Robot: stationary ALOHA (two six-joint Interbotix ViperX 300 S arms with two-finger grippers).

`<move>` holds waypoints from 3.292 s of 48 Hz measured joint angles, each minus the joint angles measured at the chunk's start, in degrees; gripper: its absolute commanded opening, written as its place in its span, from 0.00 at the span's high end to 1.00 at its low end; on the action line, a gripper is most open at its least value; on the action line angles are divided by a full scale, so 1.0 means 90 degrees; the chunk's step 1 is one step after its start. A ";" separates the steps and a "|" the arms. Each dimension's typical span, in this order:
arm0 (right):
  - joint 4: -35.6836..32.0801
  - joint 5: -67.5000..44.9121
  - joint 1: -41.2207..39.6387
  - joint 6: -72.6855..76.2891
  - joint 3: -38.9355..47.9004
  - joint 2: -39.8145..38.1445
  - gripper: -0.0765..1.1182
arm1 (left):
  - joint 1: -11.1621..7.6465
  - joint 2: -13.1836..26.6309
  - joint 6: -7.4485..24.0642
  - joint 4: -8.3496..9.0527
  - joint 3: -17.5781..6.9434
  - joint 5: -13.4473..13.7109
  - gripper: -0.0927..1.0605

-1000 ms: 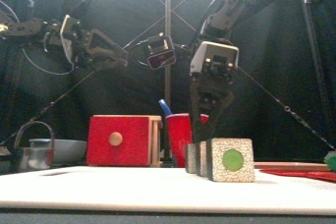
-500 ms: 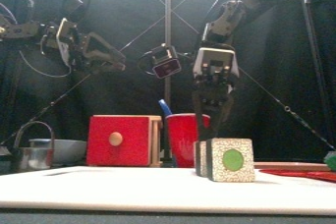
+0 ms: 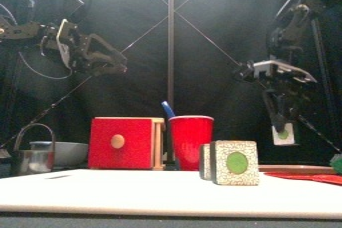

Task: Place sushi on board then cut the sushi with the knife then place the pieces on the plate
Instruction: Place the 4 sushi pieces on the plate

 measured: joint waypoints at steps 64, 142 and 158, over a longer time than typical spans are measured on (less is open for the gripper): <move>-0.0264 -0.0381 -0.0684 0.0479 -0.0693 0.1289 0.29 | -0.0010 -0.0010 0.0010 0.0020 0.0098 0.0000 0.22; 0.2285 -0.0723 0.3047 -0.5938 -0.3027 0.3398 0.40 | 0.0010 0.0000 0.0000 -0.0488 0.0049 0.0000 0.22; 0.2588 -0.0234 0.2695 -0.5361 -0.2480 0.2363 0.44 | 0.0010 -0.0010 0.0010 -0.0488 0.0059 0.0010 0.22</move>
